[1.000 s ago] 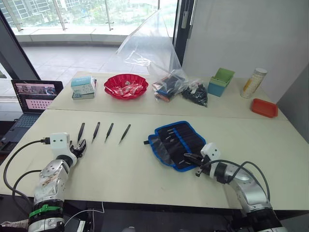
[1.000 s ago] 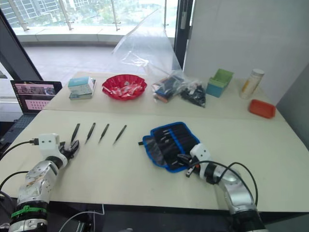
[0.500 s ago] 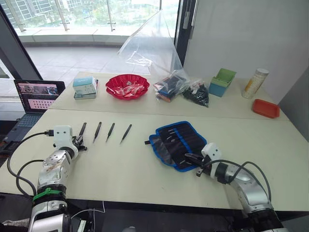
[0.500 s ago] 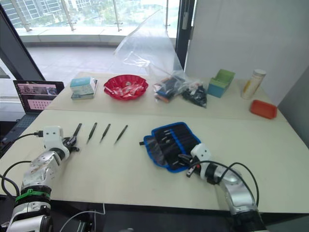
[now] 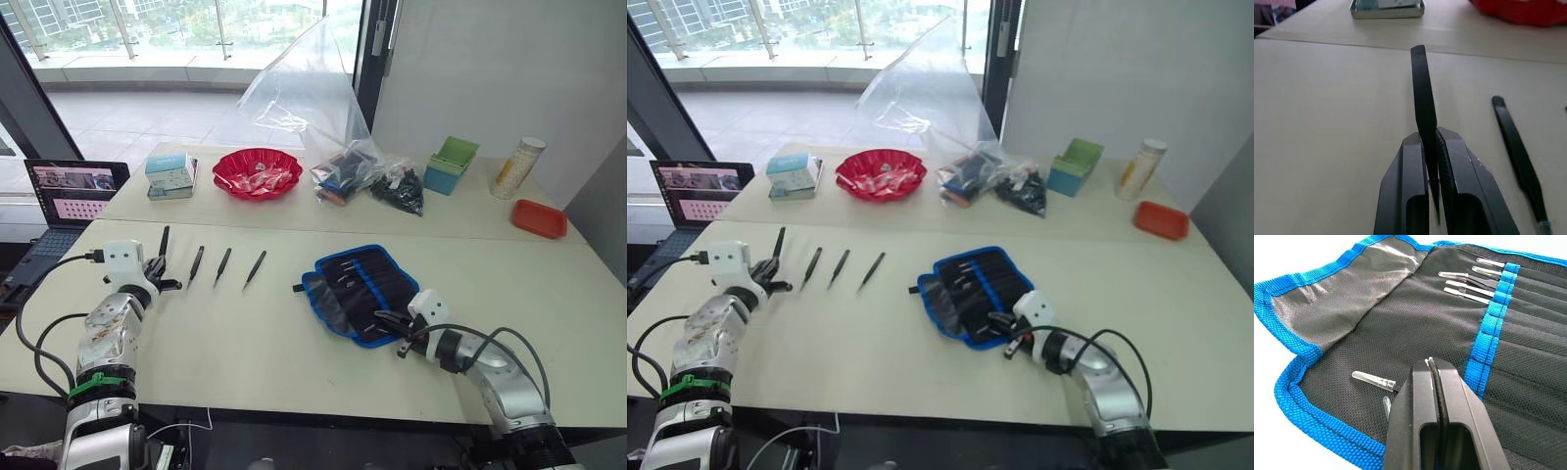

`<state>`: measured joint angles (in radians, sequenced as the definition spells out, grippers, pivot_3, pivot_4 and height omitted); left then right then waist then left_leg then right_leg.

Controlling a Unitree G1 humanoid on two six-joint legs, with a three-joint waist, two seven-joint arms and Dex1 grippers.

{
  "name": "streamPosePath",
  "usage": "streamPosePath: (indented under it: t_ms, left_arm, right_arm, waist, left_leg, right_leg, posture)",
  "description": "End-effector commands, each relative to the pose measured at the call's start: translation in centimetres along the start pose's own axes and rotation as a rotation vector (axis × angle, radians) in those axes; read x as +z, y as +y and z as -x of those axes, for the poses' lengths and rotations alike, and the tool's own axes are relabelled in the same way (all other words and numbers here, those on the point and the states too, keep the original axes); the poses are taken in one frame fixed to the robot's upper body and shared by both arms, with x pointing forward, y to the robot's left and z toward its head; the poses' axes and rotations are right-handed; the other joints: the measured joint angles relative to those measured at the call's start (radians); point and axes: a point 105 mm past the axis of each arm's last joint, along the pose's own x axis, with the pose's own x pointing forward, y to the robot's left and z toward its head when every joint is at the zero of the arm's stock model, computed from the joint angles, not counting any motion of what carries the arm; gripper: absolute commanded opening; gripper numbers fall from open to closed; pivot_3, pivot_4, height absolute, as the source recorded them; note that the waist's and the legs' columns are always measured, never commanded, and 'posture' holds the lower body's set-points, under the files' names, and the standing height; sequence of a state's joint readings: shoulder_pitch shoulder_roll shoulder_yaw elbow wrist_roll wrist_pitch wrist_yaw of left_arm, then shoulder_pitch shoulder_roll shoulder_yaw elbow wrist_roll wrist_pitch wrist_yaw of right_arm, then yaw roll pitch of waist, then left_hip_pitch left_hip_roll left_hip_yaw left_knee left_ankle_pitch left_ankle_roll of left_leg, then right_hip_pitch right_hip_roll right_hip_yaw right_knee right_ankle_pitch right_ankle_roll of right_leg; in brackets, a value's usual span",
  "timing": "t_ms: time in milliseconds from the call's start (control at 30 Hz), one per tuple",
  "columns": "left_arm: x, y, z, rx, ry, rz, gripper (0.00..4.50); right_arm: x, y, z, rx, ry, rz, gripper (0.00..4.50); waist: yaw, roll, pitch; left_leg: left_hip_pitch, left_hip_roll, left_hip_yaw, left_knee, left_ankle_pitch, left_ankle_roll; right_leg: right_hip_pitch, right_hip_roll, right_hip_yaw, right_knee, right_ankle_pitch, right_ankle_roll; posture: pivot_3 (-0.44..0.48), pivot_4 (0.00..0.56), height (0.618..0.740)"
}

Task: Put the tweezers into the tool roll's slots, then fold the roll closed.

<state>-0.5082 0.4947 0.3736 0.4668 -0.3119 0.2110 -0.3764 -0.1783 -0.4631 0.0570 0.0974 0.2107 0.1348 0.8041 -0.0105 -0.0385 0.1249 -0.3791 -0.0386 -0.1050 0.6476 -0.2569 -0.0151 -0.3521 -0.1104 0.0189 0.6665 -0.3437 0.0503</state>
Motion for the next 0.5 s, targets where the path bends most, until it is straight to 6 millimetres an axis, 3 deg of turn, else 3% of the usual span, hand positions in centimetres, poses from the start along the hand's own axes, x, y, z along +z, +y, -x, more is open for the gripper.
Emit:
streamPosePath:
  t_ms: [33, 200, 333, 500]
  left_arm:
    - [4.1, -5.1, -0.3, -0.257, -0.126, -0.095, 0.01]
    - [4.8, -11.1, 0.1, -0.535, -0.109, -0.246, 0.01]
    - [2.7, -17.6, 1.9, -0.916, 0.035, -0.436, 0.01]
    - [2.2, -19.8, 2.8, -1.072, 0.153, -0.523, 0.01]
  right_arm:
    - [-3.2, 0.7, 0.5, -0.002, 0.111, -0.078, 0.0]
    - [-3.3, 0.7, 0.6, -0.013, 0.108, -0.082, 0.0]
    - [-3.2, 0.9, 0.5, -0.026, 0.098, -0.089, 0.0]
    - [-3.3, 0.9, 0.5, -0.052, 0.092, -0.095, 0.0]
  waist:
    - [0.0, 0.0, 0.0]
    - [-0.002, 0.0, 0.0]
    - [-0.002, 0.0, 0.0]
    - [-0.006, 0.002, 0.001]
  left_leg:
    - [0.0, 0.0, 0.0, 0.0, 0.0, 0.0]
    - [0.0, 0.0, 0.0, 0.0, -0.001, 0.001]
    - [0.0, -0.001, 0.0, 0.0, 0.0, 0.001]
    - [-0.001, -0.001, 0.0, 0.002, 0.0, 0.002]
  right_leg:
    - [0.0, 0.0, 0.0, 0.0, 0.0, 0.0]
    - [0.001, 0.001, 0.0, -0.001, 0.0, 0.0]
    - [0.001, 0.002, 0.0, -0.001, 0.0, 0.0]
    - [0.001, 0.003, -0.001, -0.001, 0.0, 0.0]
  posture:
    - [0.0, 0.15, 0.74]
    - [0.0, 0.15, 0.74]
    - [0.0, 0.15, 0.74]
    - [0.0, 0.15, 0.74]
